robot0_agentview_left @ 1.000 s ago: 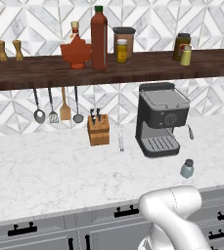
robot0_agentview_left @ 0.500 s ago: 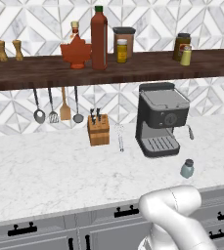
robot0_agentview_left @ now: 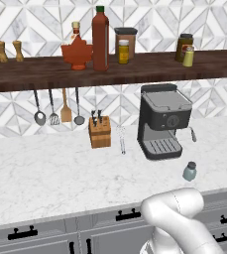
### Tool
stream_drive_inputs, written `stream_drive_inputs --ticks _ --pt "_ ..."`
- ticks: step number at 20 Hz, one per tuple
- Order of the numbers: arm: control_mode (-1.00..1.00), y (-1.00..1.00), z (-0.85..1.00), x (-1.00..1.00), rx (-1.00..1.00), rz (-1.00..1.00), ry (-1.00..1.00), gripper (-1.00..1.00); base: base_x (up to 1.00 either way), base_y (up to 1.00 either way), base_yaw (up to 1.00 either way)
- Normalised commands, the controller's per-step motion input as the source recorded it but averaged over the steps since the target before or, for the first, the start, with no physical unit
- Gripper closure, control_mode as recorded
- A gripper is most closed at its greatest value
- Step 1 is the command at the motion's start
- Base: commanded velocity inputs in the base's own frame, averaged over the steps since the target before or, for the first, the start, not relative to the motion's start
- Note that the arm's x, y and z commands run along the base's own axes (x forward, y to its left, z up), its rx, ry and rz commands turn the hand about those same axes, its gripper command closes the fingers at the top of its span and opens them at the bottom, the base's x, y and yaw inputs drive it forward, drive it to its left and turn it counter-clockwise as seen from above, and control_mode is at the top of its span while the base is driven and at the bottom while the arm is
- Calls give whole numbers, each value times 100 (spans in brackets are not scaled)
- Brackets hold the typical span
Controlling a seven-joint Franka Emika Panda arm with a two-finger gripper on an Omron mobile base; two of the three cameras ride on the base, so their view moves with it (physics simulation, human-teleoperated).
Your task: Put the shaker and condiment bottle from the counter next to their counterparts in the cabinet.
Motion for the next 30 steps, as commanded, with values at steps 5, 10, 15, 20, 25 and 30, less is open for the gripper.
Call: stream_drive_inputs --ticks 5,10,15,20,25,30 --pt "-100 -1 -7 47 0 0 0 -100 0 0 0" --pt "-100 -5 -36 38 0 0 0 -100 0 0 0" --pt "-100 -16 -47 1 0 1 0 -100 0 0 0" --pt "-100 -1 -16 0 0 5 -2 -100 0 0 0" --pt "-100 0 -25 0 0 6 -1 -100 0 0 0" --pt "-100 0 -7 22 0 1 2 -100 0 0 0"
